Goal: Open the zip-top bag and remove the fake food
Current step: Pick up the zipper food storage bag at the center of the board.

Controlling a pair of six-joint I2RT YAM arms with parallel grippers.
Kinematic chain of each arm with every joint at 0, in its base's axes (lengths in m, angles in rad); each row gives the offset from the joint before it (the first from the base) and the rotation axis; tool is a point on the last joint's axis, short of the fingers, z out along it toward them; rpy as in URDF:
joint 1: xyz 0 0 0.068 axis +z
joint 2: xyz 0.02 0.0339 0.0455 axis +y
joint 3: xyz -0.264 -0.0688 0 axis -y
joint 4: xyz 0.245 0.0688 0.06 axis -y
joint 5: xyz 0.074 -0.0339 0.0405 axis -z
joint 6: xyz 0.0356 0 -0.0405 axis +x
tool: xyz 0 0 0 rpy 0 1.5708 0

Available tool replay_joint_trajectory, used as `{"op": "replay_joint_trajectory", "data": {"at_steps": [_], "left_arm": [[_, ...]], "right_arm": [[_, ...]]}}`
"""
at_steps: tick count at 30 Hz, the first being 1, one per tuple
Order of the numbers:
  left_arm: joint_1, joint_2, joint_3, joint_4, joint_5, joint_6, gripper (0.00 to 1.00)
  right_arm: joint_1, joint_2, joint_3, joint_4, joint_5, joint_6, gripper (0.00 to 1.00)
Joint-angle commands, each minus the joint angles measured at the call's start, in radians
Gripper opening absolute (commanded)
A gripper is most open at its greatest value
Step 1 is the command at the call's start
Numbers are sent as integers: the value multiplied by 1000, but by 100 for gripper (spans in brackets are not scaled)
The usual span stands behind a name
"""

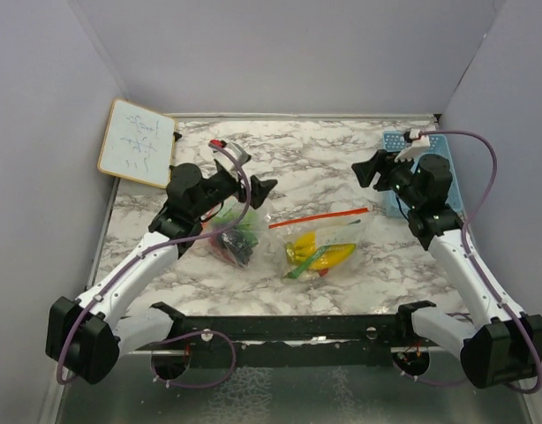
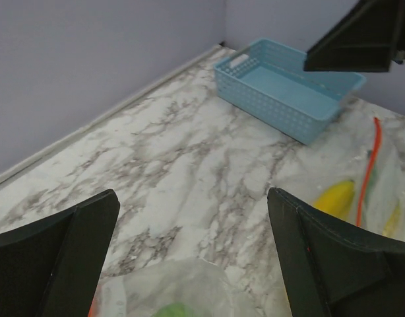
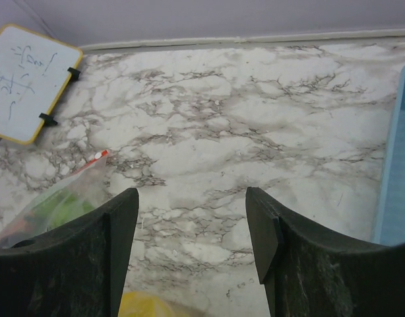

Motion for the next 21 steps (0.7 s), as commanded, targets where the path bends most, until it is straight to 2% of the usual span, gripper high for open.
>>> {"op": "replay_joint_trajectory", "data": {"at_steps": [1,7,10,17,20,21], "left_arm": [[-99,47,12,-127,228,53,99],[-234,114,60,-196,274,129,99],[-289,150,83,-213,278,155,89],[-344,222,104,-218,256,176,55],[-354,238,98,-175,253,177,39],[-356,245,94,-151,249,168,30]], "right_arm": [[3,-60,-10,-8,-10,10,66],[3,-71,-15,-71,25,-34,66],[3,-78,-43,-54,30,-44,66],[3,-65,-42,-62,36,-49,66],[3,-67,-34,-72,37,-53,66],[3,-69,-31,-79,39,-55,66]]}}
